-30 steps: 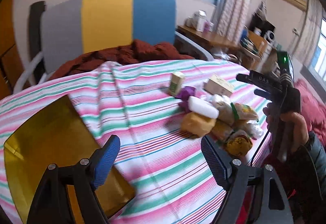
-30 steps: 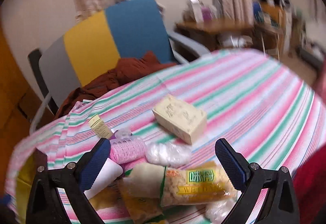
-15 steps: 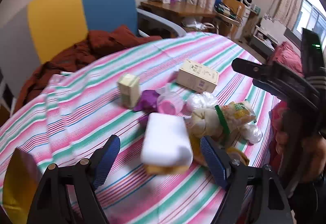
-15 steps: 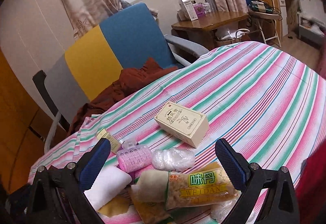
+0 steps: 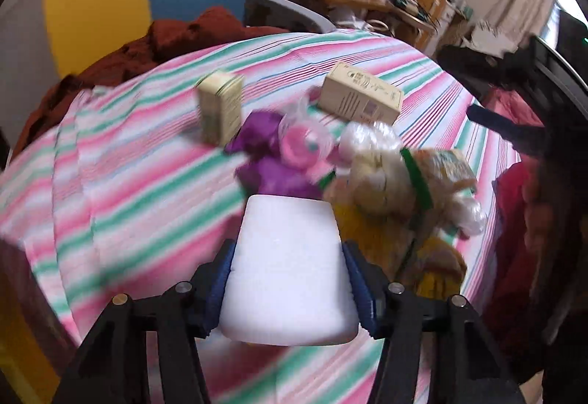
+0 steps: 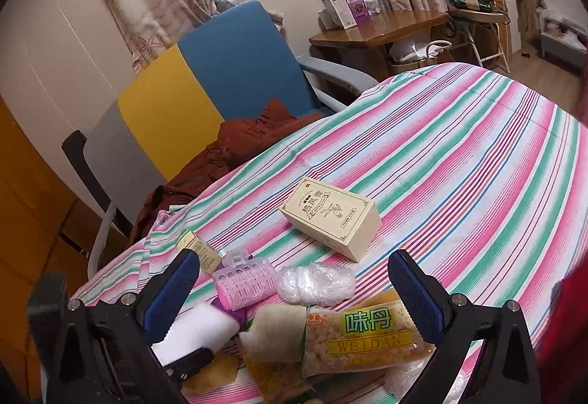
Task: Organize objects
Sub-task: 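Grasp the white sponge block from the item pile with the left gripper, then carry the white sponge toward the tray while the right gripper grasps the pink roller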
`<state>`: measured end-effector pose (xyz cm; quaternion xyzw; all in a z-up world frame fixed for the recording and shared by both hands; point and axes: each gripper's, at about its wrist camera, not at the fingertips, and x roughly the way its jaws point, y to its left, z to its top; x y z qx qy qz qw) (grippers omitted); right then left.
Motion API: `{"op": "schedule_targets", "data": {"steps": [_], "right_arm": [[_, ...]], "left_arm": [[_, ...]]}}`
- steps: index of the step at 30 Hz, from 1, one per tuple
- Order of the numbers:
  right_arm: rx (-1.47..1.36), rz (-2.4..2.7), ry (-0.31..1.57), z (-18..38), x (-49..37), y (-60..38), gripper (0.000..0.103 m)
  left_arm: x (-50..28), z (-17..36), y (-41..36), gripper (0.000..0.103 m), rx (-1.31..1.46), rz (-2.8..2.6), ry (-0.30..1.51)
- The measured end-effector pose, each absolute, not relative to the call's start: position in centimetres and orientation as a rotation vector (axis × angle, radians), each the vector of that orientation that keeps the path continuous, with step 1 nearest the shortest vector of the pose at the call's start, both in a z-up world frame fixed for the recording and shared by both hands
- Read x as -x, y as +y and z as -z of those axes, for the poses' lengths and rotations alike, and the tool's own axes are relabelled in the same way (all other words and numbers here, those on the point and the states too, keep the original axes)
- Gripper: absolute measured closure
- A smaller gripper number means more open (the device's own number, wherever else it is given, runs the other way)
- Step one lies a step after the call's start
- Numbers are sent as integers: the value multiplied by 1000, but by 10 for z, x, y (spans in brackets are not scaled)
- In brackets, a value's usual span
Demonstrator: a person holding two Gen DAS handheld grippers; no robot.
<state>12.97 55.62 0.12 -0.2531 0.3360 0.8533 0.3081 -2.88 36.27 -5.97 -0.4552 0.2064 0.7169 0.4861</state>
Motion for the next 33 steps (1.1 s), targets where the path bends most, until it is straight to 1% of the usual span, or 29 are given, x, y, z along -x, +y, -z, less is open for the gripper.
{"op": "schedule_targets", "data": {"steps": [8,18,23,26,28,31,33], "right_arm": [[746,-2306,821,1,-115,546,0],[925,-2482,705,6,-81,515,0],[1046,-2554,555,7,-45,510,0],[1170,-2563,494,21,-12,522,0],[1220,-2548,513,33,0,534,0],[1300,-2537,606,53,10,552,0],[1340,-2523,601,62,12,557,0]], "left_arm": [[8,58,294,45,1105,-1824,325],[7,57,286,45,1069,-1846,315],[9,61,284,45,1085,-1851,313],[8,61,284,45,1081,-1846,312],[8,62,285,45,1087,-1834,321],[10,67,287,45,1110,-1825,320],[12,70,287,44,1132,-1819,306]]}}
